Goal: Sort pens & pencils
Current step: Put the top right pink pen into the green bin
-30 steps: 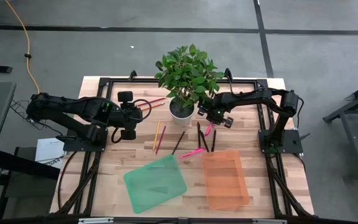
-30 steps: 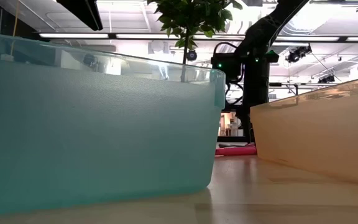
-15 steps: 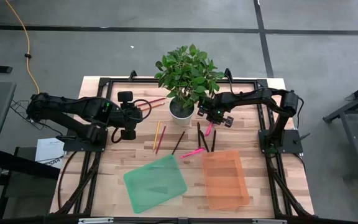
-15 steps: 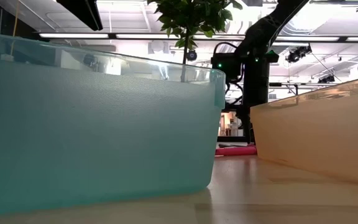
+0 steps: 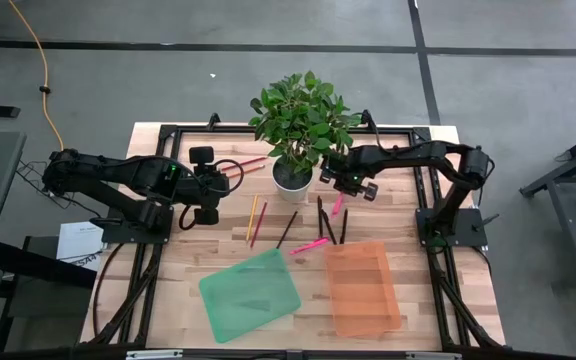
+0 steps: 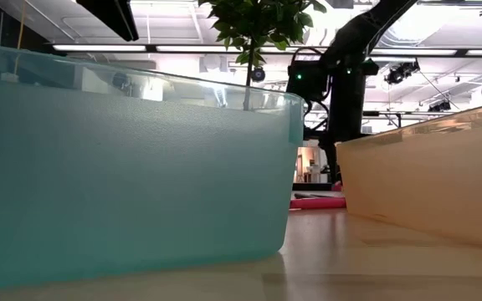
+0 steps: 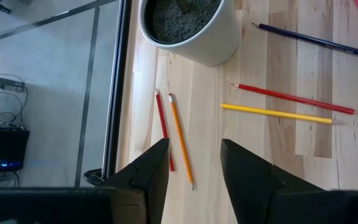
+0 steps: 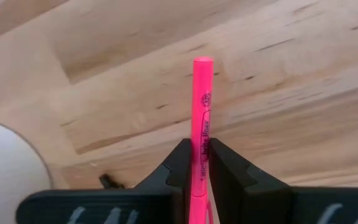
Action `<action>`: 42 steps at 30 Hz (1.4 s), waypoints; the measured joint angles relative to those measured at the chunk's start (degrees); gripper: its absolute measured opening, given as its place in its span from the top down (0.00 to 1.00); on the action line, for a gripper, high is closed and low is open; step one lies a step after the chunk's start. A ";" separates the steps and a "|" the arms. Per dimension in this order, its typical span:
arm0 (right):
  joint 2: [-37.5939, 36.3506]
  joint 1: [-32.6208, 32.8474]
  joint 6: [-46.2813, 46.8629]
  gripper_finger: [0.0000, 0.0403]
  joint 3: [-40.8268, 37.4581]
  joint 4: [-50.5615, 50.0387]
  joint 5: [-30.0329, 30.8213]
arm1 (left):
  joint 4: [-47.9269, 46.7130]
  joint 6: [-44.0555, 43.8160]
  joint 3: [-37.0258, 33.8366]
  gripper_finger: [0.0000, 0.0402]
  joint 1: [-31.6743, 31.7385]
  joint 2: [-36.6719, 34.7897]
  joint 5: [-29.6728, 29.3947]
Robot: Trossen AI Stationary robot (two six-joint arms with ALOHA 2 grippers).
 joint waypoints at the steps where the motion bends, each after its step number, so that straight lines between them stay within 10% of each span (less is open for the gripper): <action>1: -0.18 0.00 -0.08 0.92 0.00 -0.37 0.02 | 0.00 0.02 0.02 0.67 -0.01 0.00 -0.03; 42: -25.29 9.95 -7.40 0.92 0.00 -5.64 17.88 | 4.94 -0.08 0.00 0.67 0.00 0.00 6.90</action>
